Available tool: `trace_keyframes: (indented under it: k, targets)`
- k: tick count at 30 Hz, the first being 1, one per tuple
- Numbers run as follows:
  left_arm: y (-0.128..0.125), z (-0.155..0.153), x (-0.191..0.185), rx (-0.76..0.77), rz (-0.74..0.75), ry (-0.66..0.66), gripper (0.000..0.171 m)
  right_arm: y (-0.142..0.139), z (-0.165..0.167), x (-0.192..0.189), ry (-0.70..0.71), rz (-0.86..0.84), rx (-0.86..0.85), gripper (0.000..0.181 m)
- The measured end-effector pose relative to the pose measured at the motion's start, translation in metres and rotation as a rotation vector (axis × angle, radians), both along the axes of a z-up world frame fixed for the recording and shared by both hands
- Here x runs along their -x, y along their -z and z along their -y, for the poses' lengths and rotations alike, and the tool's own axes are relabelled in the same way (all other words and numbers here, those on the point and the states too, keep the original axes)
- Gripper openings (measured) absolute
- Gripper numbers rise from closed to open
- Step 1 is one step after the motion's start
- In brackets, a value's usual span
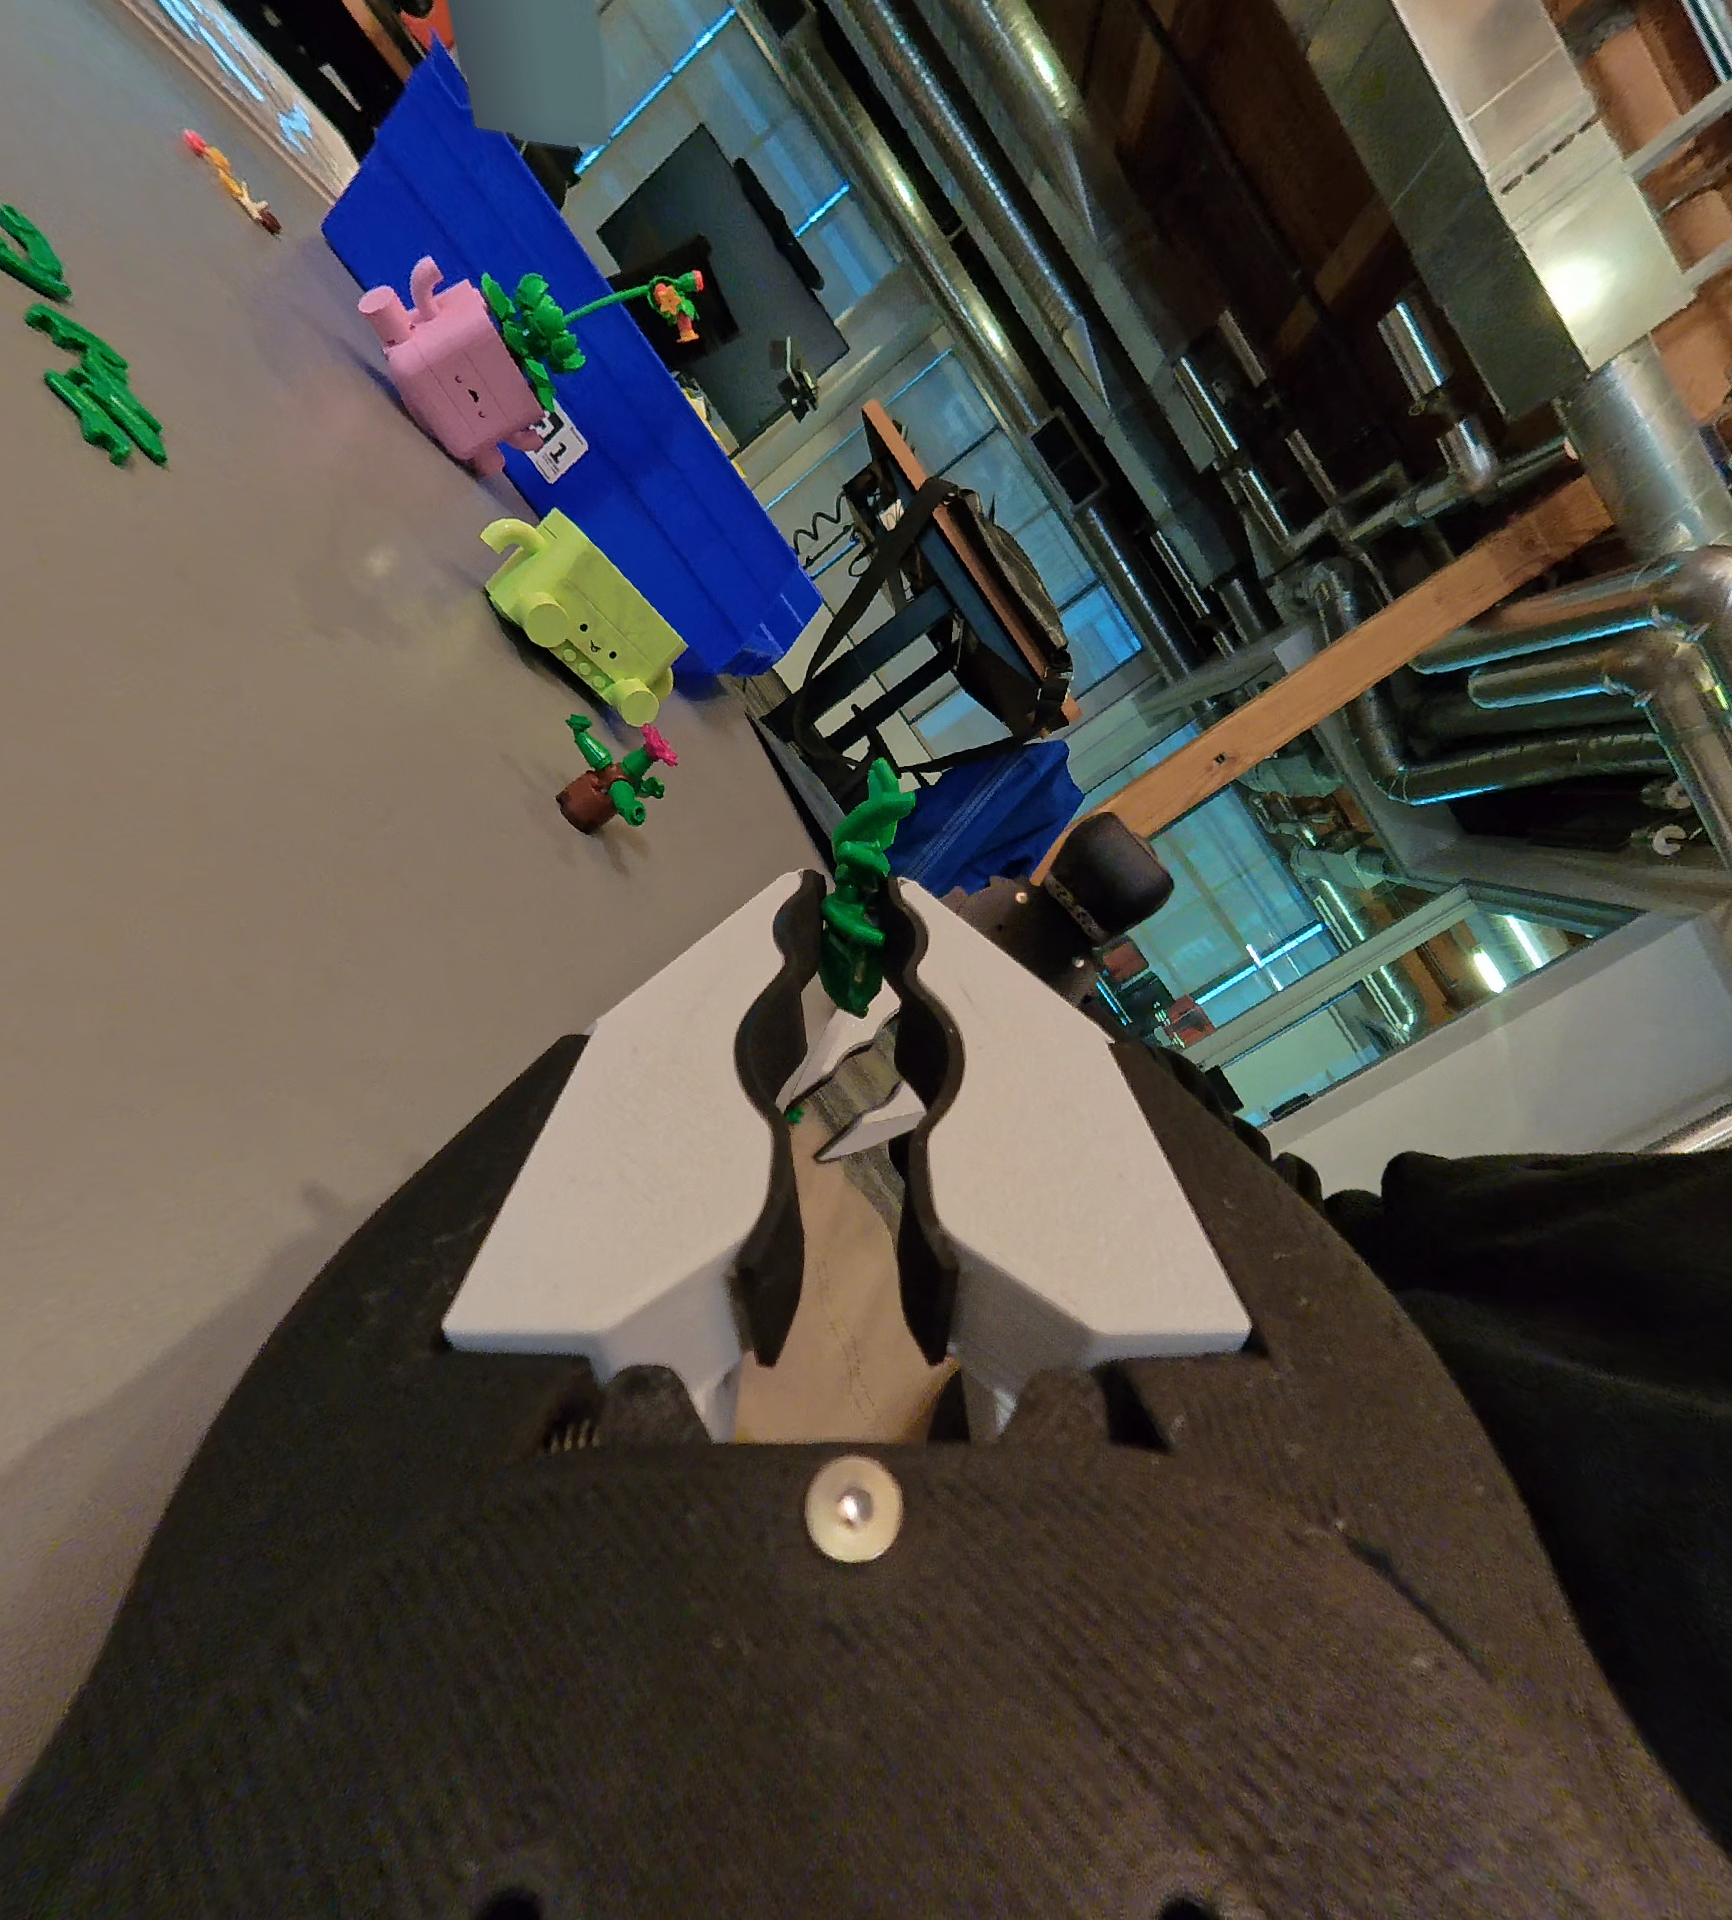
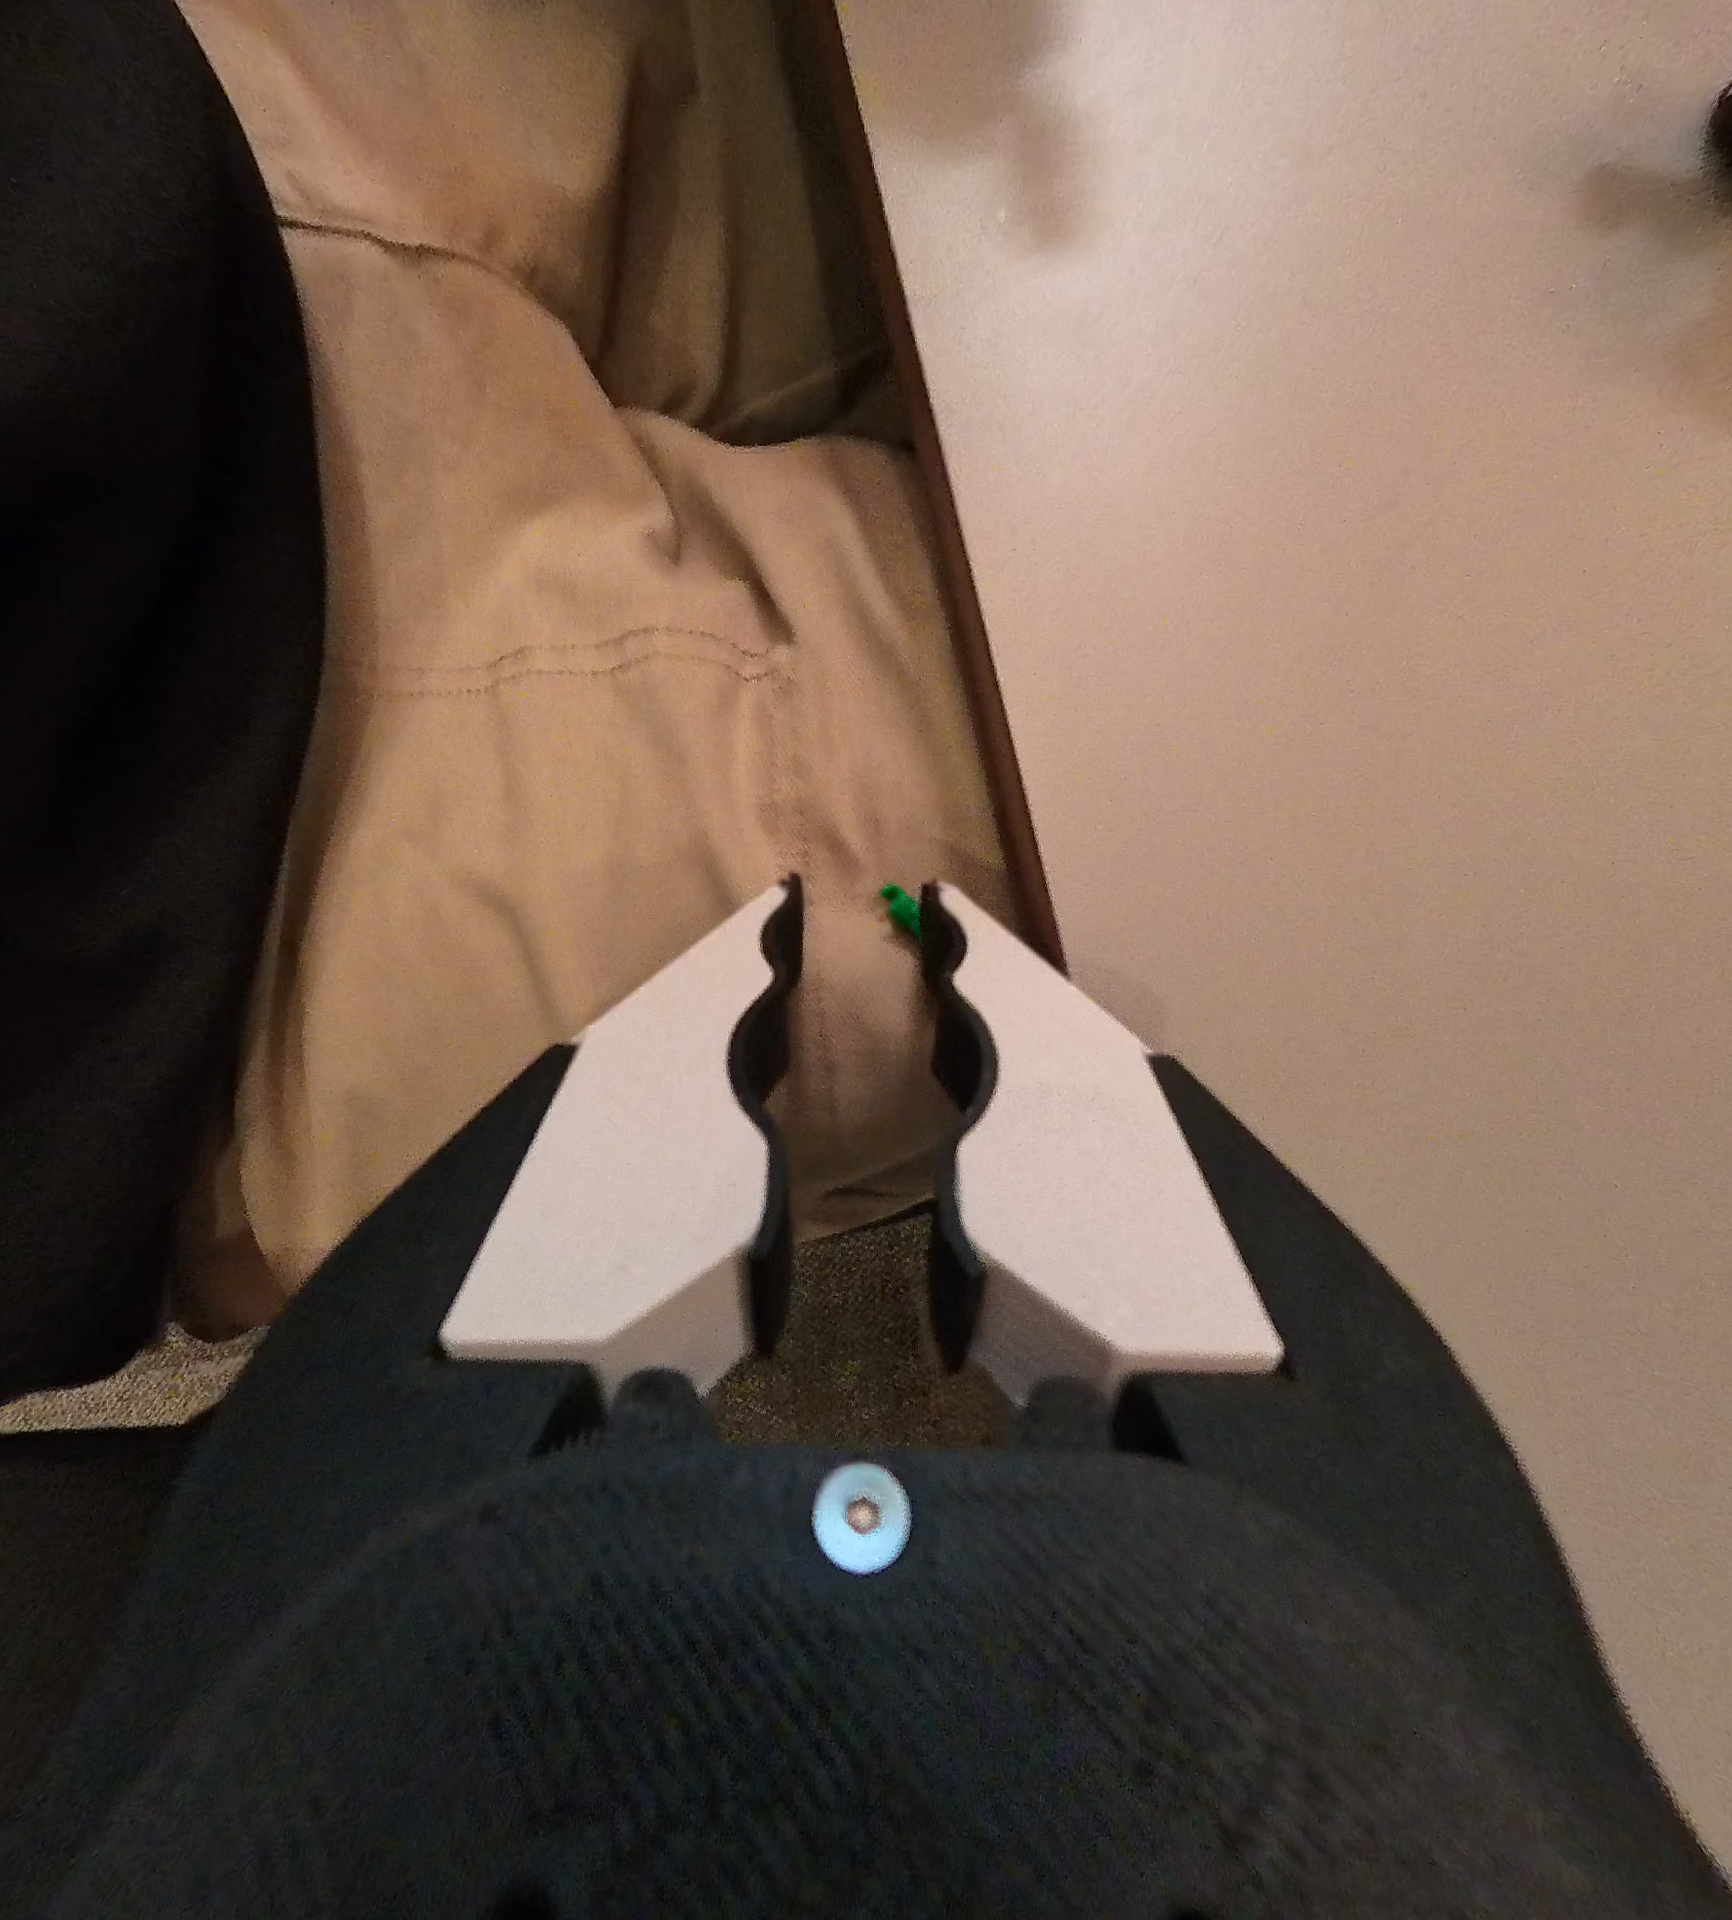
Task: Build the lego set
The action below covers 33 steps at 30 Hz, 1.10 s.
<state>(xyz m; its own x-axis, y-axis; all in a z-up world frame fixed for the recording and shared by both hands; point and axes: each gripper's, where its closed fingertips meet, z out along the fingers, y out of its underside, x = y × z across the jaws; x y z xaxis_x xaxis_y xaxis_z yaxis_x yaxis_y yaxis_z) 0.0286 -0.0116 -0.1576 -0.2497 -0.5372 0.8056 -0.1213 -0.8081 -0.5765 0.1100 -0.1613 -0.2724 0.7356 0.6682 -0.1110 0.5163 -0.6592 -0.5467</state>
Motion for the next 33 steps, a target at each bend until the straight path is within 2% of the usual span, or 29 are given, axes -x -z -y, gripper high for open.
trace_keyframes:
  k: [8,14,19,26,30,33]
  targets:
    - [-0.001,0.000,0.000,0.012,0.008,0.007,0.008,0.004,0.005,-0.001,0.040,0.013,0.057,0.018]
    - [-0.002,0.000,0.001,0.015,0.010,0.007,0.008,-0.003,0.008,-0.014,0.041,0.090,0.009,0.025]
    - [-0.001,0.001,0.000,0.009,0.006,0.009,0.008,0.001,0.005,-0.020,-0.006,0.131,-0.031,0.015]
    - [0.000,0.000,0.000,0.002,0.002,0.004,0.008,0.011,0.005,-0.008,-0.071,0.140,0.032,0.008]
    - [-0.001,0.000,0.000,0.006,0.005,0.006,0.008,-0.011,0.002,0.001,0.002,0.048,-0.031,0.007]
    - [-0.001,0.001,0.000,0.005,0.005,0.007,0.009,-0.044,-0.015,-0.006,0.177,-0.004,-0.160,0.007]
